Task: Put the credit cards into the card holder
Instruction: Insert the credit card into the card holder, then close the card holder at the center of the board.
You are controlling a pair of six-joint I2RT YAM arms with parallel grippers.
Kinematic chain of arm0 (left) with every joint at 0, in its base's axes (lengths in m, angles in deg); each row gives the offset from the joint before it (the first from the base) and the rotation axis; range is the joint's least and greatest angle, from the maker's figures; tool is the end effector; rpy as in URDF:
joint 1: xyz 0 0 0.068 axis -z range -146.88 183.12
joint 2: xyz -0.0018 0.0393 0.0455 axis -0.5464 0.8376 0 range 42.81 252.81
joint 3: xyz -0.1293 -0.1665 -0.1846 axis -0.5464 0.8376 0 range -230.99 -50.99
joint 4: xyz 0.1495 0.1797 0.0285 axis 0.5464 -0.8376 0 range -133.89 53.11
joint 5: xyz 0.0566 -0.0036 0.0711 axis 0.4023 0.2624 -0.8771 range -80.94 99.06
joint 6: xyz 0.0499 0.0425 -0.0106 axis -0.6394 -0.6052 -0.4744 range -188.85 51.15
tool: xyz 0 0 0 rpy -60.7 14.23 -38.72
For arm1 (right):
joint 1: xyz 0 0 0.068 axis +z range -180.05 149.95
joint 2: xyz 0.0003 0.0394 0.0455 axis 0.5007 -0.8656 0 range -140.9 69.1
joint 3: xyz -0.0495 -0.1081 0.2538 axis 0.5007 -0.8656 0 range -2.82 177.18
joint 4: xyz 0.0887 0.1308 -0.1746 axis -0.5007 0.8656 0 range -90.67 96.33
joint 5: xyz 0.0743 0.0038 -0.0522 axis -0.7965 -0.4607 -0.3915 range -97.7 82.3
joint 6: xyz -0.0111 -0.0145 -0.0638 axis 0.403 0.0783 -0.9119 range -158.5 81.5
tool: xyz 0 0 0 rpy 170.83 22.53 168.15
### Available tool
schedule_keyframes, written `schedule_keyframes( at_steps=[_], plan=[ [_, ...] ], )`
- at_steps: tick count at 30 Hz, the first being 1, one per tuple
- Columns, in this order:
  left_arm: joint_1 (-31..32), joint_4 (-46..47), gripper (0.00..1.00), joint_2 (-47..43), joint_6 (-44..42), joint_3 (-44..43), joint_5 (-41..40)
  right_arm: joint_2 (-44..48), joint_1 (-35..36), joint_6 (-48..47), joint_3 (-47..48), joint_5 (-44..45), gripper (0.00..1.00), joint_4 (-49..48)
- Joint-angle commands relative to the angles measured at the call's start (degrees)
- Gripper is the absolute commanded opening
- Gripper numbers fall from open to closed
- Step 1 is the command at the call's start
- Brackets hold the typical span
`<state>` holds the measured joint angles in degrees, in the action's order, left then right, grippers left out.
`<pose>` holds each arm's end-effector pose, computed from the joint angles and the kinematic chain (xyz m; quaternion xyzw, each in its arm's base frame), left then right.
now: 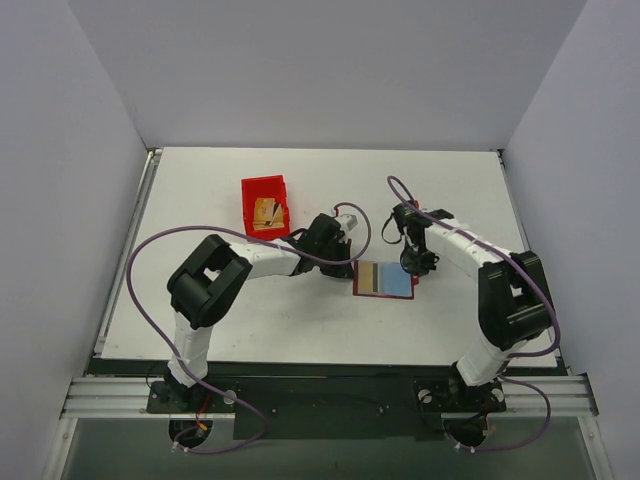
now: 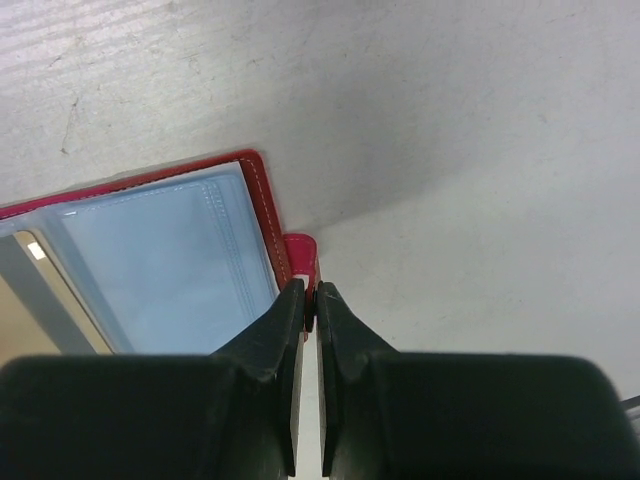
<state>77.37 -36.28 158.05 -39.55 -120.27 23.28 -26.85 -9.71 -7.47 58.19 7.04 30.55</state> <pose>0.2902 -0.3007 0.1559 0.1660 0.9040 -0.3174 0.2334 0.2961 0.0956 0.1944 0.1167 0.9637 -0.0244 0.2390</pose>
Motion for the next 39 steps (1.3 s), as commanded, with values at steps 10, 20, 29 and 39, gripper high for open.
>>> schedule_keyframes(
  at_steps=[10, 20, 29, 39],
  plan=[
    [-1.2, -3.7, 0.00, -2.8, -1.4, -0.1, -0.2, 13.8, 1.8, -6.9, 3.1, -14.2, 0.00, -2.1],
    [-2.1, -2.5, 0.00, -2.5, -0.2, 1.1, 0.5, 12.1, 4.4, -7.6, -0.9, -39.7, 0.00, -14.9],
    [-5.0, -1.5, 0.00, -6.9, 3.9, 7.9, -2.3, 6.0, 8.1, -5.0, -6.4, -49.5, 0.00, -28.7],
    [-8.8, -1.9, 0.00, -13.6, 8.2, 15.0, -6.6, -1.7, 9.7, -6.2, -7.2, -49.5, 0.00, -30.7]
  ],
)
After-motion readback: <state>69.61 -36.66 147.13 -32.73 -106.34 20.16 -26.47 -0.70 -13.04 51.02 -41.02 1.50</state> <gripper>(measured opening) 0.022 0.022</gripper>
